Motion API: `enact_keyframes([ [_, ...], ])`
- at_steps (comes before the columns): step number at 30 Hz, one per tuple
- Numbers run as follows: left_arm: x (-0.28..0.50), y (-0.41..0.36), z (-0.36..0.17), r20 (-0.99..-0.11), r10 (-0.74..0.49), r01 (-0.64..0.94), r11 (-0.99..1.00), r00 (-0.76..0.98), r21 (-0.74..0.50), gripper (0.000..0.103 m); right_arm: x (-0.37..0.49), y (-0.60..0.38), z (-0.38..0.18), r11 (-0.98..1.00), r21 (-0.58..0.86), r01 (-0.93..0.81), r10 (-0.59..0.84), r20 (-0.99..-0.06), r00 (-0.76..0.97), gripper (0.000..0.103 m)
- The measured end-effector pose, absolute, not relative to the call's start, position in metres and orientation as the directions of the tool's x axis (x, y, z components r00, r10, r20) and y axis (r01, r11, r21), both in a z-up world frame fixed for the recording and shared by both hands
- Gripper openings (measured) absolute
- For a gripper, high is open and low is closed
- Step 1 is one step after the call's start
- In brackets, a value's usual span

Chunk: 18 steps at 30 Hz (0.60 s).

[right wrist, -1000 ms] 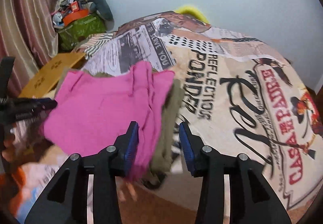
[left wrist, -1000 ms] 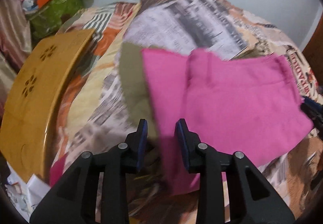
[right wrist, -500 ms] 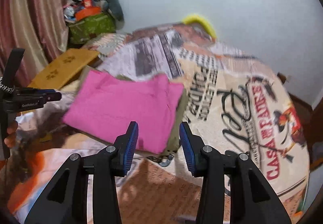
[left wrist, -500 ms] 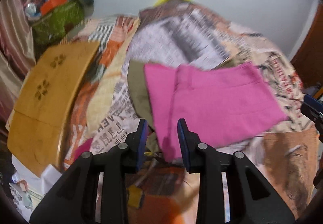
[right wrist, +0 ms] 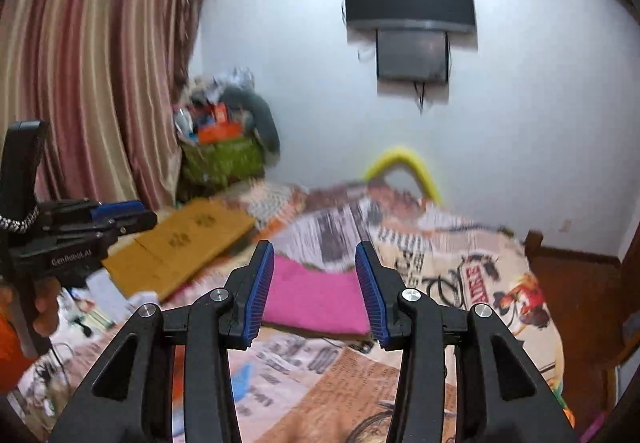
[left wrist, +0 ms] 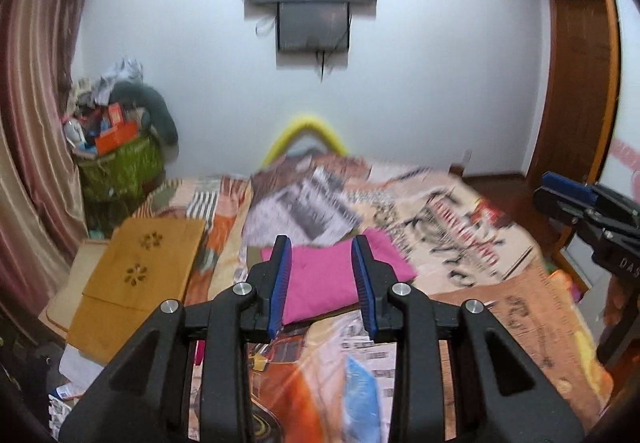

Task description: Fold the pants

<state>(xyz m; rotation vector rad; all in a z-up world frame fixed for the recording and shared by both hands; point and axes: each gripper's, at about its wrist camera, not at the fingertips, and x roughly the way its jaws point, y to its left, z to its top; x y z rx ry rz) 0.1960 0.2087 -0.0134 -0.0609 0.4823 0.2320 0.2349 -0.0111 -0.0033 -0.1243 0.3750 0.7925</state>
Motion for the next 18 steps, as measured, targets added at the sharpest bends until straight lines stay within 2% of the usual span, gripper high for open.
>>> enact_keyframes([
  [8,0.098,0.158,0.034,-0.289,0.221,-0.236,0.972,0.931,-0.016,0.032,0.141,-0.045,0.035,0.686,0.032,-0.727,0.719,-0.185,0.67,0.039],
  [14,0.04,0.128,0.05,-0.179,0.238,-0.241,0.97,0.955,0.004,0.032,0.096,-0.054,0.042,0.685,0.022,-0.729,0.726,-0.108,0.679,0.039],
  [16,0.029,0.12,0.05,-0.155,0.246,-0.247,0.969,0.957,0.016,0.034,0.084,-0.055,0.042,0.695,0.01,-0.719,0.717,-0.086,0.692,0.039],
  [18,0.017,0.113,0.048,-0.137,0.25,-0.25,0.968,0.959,0.016,0.043,0.076,-0.056,0.041,0.699,0.014,-0.715,0.714,-0.077,0.696,0.039],
])
